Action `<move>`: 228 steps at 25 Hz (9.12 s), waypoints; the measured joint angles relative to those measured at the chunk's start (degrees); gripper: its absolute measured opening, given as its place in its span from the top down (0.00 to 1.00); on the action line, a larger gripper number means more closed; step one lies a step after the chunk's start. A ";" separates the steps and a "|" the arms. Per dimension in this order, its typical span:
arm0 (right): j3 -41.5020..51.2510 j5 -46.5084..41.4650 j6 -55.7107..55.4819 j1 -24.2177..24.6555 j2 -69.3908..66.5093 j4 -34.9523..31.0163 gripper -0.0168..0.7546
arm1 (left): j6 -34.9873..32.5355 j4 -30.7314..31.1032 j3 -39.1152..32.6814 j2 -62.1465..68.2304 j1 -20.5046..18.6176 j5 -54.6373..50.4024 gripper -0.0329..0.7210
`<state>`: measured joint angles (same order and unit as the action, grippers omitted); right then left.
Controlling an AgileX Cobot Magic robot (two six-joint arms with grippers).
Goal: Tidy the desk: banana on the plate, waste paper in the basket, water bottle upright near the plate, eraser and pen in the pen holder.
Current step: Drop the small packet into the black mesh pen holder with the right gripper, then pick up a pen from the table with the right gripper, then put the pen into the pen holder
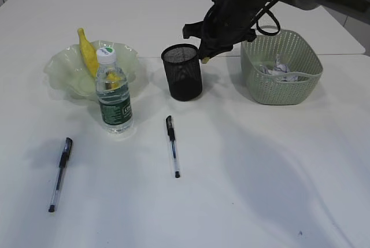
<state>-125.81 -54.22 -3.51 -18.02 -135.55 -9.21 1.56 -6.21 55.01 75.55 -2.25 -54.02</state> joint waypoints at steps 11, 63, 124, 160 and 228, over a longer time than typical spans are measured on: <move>0.00 -1.16 0.85 0.00 -0.18 0.29 0.86 | 0.00 0.00 0.00 0.00 0.00 0.72 0.24; -3.49 -6.13 2.02 0.00 0.18 -7.31 0.51 | 0.00 0.00 0.00 0.00 0.00 0.40 0.26; 11.31 -16.17 -22.96 -17.61 -0.32 8.09 0.51 | 0.00 -0.42 0.00 0.00 0.00 -0.75 0.30; 10.46 -10.03 -25.26 -16.46 -4.12 8.29 0.51 | 0.00 -0.85 0.00 0.00 0.00 0.45 0.32; 50.15 24.45 10.30 0.04 38.80 2.55 0.91 | 0.00 -0.98 0.00 0.00 0.00 -0.43 0.34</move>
<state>-75.66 -29.77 6.79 -17.99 -96.76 -6.66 1.56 -7.19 55.01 75.55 -2.25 -54.45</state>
